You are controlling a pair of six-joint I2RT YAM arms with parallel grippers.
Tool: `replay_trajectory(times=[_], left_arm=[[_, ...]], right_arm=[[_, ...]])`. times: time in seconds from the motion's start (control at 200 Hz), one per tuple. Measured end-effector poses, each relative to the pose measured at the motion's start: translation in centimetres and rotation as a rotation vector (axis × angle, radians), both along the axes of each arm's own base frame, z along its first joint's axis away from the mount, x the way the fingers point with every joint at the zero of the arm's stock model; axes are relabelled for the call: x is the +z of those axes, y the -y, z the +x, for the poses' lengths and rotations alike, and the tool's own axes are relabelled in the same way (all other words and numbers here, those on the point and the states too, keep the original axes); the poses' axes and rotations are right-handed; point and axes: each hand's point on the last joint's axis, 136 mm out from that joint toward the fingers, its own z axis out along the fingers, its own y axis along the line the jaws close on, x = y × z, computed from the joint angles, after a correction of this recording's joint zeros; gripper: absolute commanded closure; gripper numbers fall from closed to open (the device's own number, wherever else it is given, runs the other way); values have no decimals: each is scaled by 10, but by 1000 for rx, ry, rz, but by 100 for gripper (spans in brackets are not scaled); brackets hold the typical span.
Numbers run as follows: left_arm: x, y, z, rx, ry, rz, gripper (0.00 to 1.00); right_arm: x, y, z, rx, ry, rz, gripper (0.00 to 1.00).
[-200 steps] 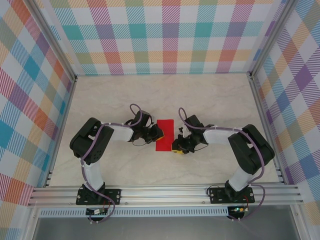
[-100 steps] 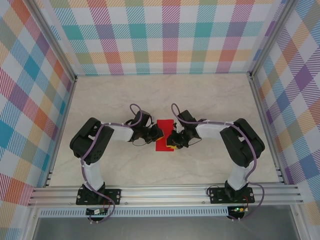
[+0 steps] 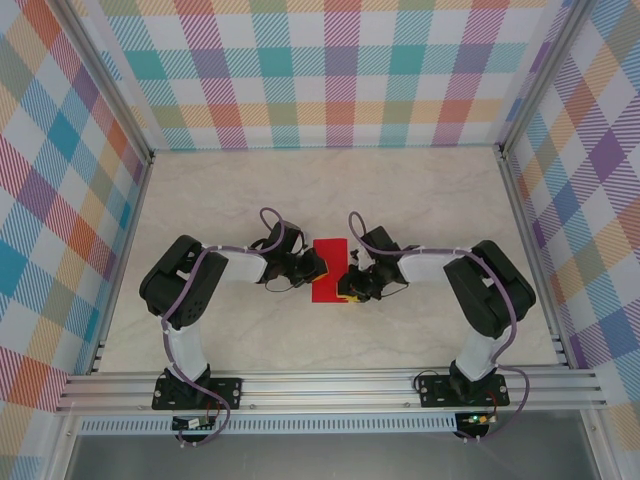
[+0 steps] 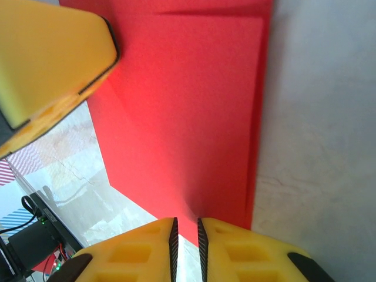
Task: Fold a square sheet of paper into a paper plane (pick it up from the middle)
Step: Fold the triangle a second time at the center of the table.
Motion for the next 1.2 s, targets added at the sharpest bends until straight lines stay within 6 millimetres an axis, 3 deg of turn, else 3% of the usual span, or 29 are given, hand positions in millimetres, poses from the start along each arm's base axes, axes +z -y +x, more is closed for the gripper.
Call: replay_trajectory(times=[0.465,0.725,0.905,1.2], left_arm=[[0,0,0,-1,1,0,94],[0,0,0,-2,1,0,93],[0,0,0,-2,0,2,93],[5,-3,-4,-22,3,31,83]], right_arm=[[5,14,-18,-7,-27,-17,77],[23,-2,2,-9,16,34,79],[-1,-4,4,-8,-32,3,83],[-2,-2,5,-32,-42,14,88]])
